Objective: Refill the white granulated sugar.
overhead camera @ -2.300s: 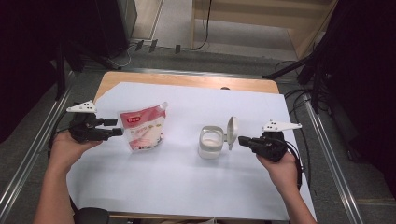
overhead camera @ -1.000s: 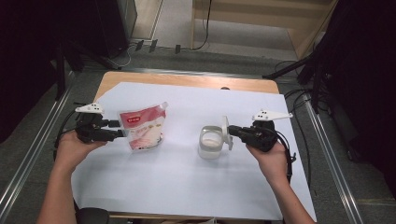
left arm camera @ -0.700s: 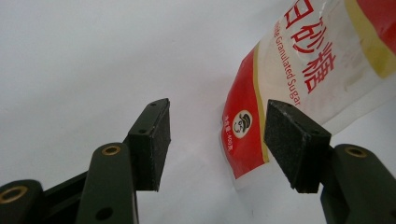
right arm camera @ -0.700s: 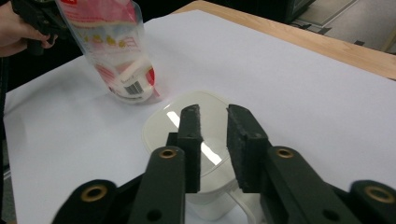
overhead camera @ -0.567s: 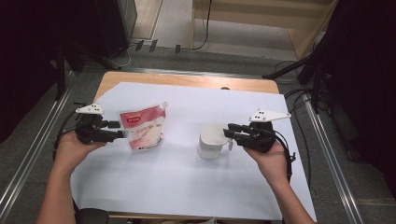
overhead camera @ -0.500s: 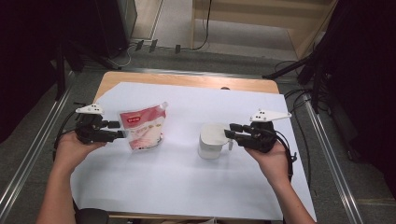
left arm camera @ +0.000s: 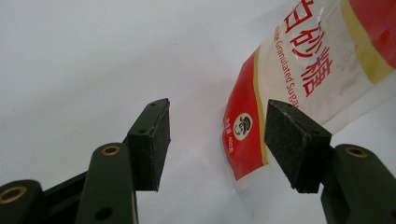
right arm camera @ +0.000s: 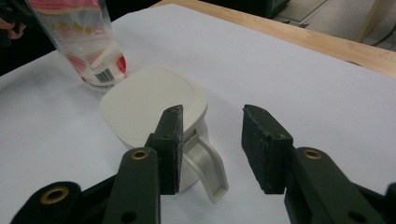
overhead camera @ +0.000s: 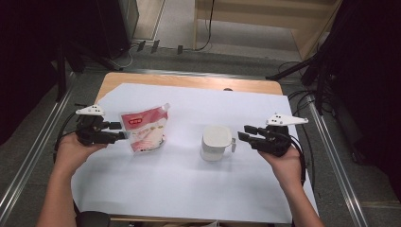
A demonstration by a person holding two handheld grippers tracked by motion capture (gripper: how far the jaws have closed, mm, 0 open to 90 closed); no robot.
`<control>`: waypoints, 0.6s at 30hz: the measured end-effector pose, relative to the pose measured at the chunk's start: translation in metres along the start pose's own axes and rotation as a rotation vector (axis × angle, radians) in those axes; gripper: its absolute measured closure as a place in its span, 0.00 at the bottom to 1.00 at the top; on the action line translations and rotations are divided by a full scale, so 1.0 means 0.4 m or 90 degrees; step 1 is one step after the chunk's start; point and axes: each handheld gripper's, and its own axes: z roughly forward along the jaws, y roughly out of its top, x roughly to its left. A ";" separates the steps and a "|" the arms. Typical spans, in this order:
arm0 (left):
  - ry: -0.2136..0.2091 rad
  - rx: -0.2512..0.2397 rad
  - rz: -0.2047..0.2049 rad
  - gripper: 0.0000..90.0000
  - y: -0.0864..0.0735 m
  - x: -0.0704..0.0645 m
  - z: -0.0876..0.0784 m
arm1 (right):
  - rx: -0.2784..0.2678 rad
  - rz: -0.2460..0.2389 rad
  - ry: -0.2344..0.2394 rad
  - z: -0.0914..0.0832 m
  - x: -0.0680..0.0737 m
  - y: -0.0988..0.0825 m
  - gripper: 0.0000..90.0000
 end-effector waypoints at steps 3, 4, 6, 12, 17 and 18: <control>0.003 -0.002 -0.002 0.46 -0.001 -0.001 0.002 | 0.000 0.006 -0.005 -0.007 -0.008 -0.010 0.63; 0.002 -0.001 -0.002 0.46 -0.001 -0.001 0.001 | -0.004 0.007 -0.006 -0.010 -0.013 -0.016 0.62; 0.006 -0.006 -0.006 0.46 -0.001 -0.002 0.000 | -0.007 0.003 -0.011 -0.013 -0.019 -0.025 0.60; 0.002 -0.008 -0.008 0.46 -0.003 0.001 -0.001 | -0.004 0.007 -0.025 -0.024 -0.037 -0.051 0.60; 0.003 -0.002 -0.010 0.46 -0.004 0.003 -0.001 | 0.002 0.009 -0.036 -0.029 -0.048 -0.068 0.58; 0.001 0.001 -0.011 0.46 -0.004 0.003 -0.002 | -0.002 0.013 -0.037 -0.030 -0.050 -0.072 0.58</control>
